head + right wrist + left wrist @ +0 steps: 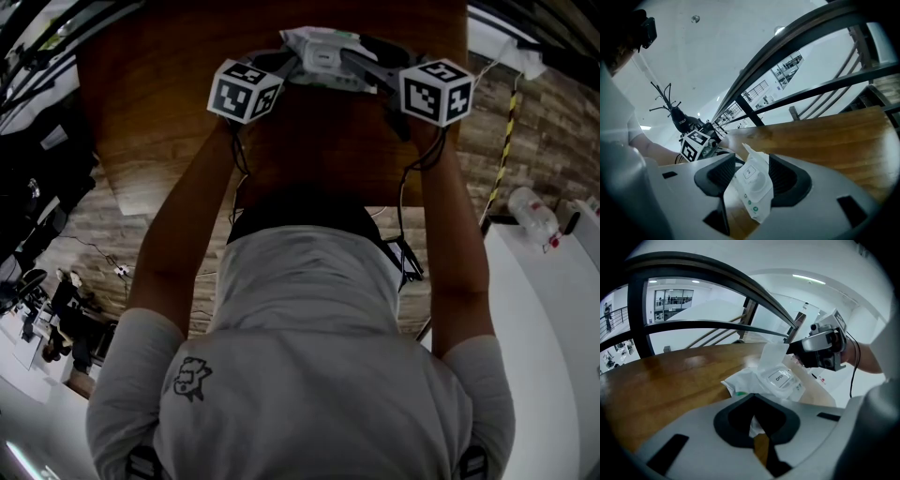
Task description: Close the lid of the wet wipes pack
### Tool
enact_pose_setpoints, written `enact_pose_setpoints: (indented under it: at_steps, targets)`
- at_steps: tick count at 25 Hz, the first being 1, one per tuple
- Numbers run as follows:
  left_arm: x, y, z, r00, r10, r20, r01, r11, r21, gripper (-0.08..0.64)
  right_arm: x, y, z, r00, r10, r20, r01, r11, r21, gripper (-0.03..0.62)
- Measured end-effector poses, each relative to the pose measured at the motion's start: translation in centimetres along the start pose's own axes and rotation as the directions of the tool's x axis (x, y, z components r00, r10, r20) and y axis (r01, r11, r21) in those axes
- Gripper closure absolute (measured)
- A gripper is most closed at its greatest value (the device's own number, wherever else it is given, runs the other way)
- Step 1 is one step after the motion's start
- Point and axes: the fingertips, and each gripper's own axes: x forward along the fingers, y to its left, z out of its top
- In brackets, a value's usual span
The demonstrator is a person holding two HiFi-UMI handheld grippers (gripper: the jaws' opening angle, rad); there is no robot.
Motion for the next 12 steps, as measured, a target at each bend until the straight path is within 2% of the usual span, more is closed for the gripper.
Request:
enact_pose_setpoints:
  at_steps: [12]
  targets:
    - [-0.1, 0.2, -0.1, 1.0, 0.022, 0.011, -0.022, 1.0, 0.007, 0.546, 0.0, 0.7, -1.4, 1.0, 0.004, 0.006, -0.004, 0.999, 0.037, 0.385]
